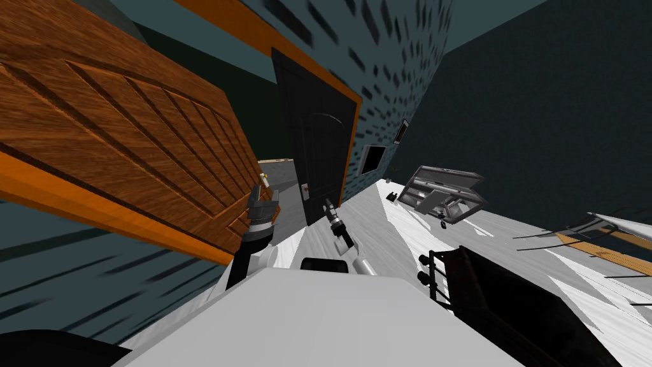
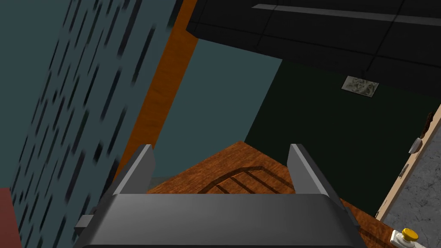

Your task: Push the door open

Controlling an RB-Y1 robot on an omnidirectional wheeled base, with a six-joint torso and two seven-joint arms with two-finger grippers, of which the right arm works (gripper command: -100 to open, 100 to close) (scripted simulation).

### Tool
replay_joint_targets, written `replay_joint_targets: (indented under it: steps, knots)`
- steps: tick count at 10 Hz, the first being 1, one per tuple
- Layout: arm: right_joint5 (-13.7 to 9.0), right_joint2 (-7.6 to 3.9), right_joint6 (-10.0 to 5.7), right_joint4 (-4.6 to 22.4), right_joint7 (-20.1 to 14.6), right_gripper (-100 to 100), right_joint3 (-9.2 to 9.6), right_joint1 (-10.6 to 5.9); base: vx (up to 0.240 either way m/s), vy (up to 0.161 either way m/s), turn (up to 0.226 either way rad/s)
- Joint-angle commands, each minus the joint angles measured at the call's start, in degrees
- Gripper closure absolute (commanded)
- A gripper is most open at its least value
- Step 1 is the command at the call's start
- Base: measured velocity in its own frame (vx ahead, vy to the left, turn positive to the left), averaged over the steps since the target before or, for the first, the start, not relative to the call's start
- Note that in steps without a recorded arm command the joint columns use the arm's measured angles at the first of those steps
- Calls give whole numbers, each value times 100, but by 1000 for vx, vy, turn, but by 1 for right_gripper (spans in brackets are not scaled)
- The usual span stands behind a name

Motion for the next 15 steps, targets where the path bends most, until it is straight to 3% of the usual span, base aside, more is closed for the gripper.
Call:
replay_joint_targets:
  steps: [1,8,9,15]
  knots:
    - [-15,-15,21,245,-58,-100,112,-175,91,64,-79]
    - [-27,-18,154,996,-194,-100,641,-704,85,69,-77]
    - [-27,-18,154,996,-194,-100,641,-704,87,76,-46]
    - [-39,-3,277,1690,-319,-100,1129,-1193,113,101,-82]
